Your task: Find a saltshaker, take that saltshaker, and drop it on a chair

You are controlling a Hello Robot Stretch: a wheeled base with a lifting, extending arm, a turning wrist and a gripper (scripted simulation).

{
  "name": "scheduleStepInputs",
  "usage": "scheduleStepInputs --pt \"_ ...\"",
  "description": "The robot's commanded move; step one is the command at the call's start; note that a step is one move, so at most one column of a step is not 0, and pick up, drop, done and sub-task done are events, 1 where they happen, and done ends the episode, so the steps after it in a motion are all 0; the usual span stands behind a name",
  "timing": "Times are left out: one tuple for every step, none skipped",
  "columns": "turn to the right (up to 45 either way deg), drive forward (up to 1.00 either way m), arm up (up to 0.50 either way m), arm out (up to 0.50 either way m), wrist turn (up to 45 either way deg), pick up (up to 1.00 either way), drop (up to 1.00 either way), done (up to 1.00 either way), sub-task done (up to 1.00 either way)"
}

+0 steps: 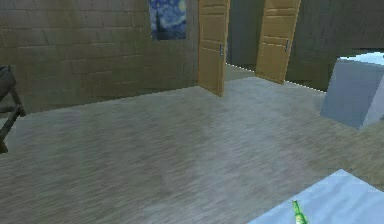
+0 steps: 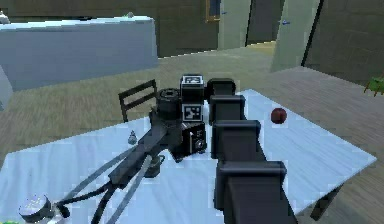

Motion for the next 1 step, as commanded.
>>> scheduleStepInputs --pt "0.0 0.0 0.0 -0.18 0.0 0.0 0.0 0.0 0.0"
